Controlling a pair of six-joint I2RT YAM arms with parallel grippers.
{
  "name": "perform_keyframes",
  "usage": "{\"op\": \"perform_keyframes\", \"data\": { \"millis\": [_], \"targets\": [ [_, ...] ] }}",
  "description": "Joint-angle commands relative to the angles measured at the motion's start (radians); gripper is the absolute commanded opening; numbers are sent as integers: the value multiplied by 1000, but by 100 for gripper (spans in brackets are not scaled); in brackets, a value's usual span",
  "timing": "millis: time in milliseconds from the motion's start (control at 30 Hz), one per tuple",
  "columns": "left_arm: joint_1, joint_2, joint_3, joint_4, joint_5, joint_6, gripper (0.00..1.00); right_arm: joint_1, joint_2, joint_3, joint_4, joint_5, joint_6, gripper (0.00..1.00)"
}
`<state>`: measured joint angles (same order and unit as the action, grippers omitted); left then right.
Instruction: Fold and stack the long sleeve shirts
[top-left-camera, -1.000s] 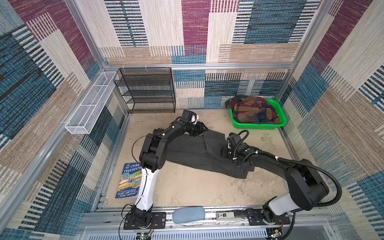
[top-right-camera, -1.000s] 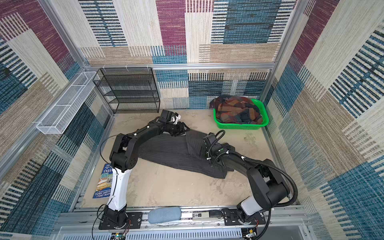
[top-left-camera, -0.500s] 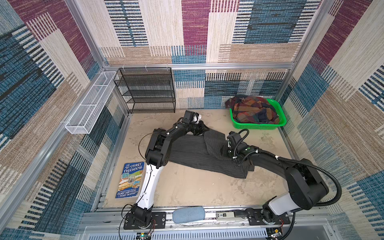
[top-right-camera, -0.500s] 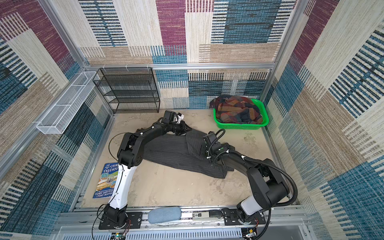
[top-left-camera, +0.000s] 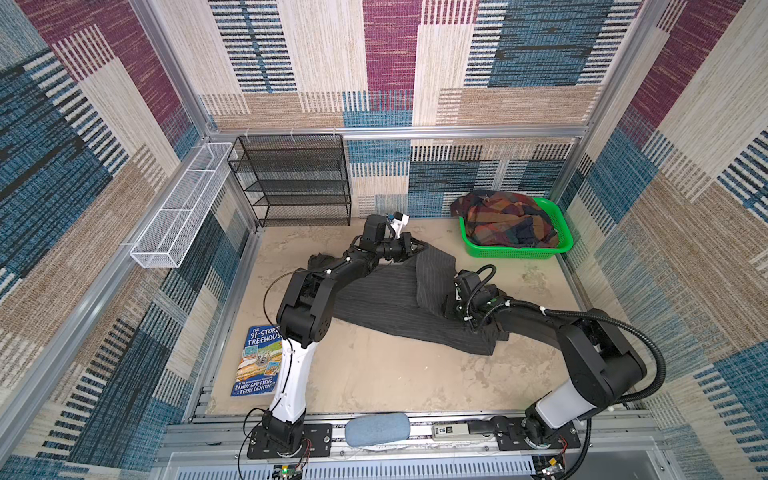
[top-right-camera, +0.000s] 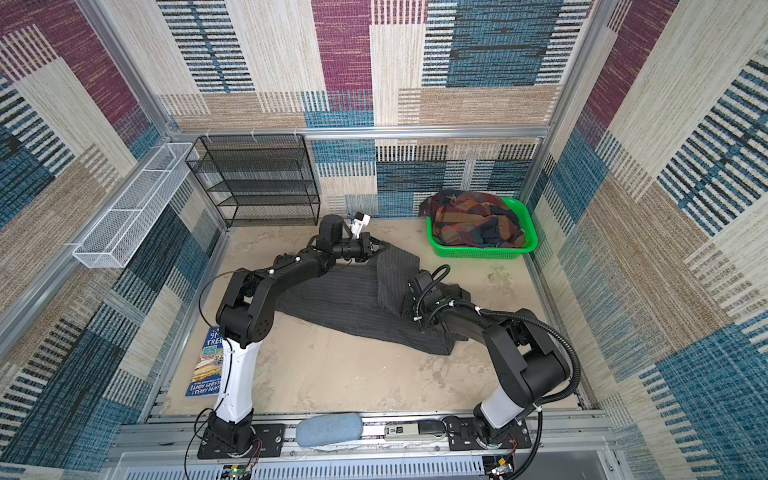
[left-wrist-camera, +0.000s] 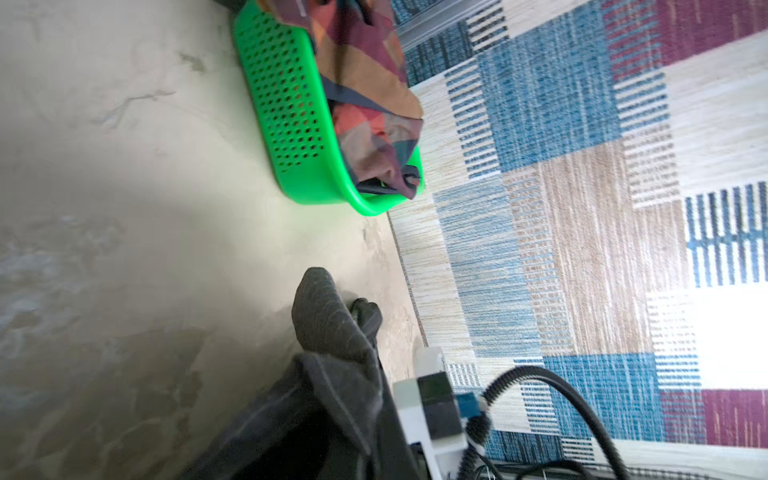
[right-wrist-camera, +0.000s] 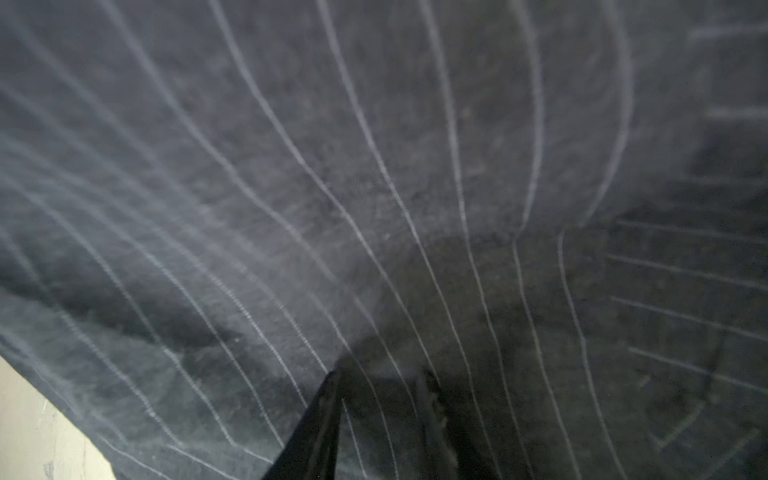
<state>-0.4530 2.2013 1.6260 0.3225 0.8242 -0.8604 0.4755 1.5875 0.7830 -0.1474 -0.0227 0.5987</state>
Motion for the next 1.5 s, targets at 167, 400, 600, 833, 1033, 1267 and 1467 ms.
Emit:
{"op": "perform_keyframes", "data": {
  "millis": [167,400,600,833,1033,1267,1467],
  "targets": [
    [-23,-108,-138,132,39,48,0,-5,-3,-29,57,-3,25,34],
    [-45,-205,-246,185,54,67,0,-14,8,-60,72,0,36,34],
    [-83,-281,-376,76,21,157,0,-17,-9,-56,63,1,36,35],
    [-89,-328,-577,45,-115,176,0,-18,-133,-29,-12,43,47,41],
    [-98,-306,-607,-55,-146,193,0,-18,-220,32,-85,60,20,45],
    [-101,-329,-580,-264,-227,223,30,-18,-129,68,-21,-22,22,43],
    [-101,-388,-536,-421,-306,277,37,-16,-30,135,22,-86,12,43]
  ]
}}
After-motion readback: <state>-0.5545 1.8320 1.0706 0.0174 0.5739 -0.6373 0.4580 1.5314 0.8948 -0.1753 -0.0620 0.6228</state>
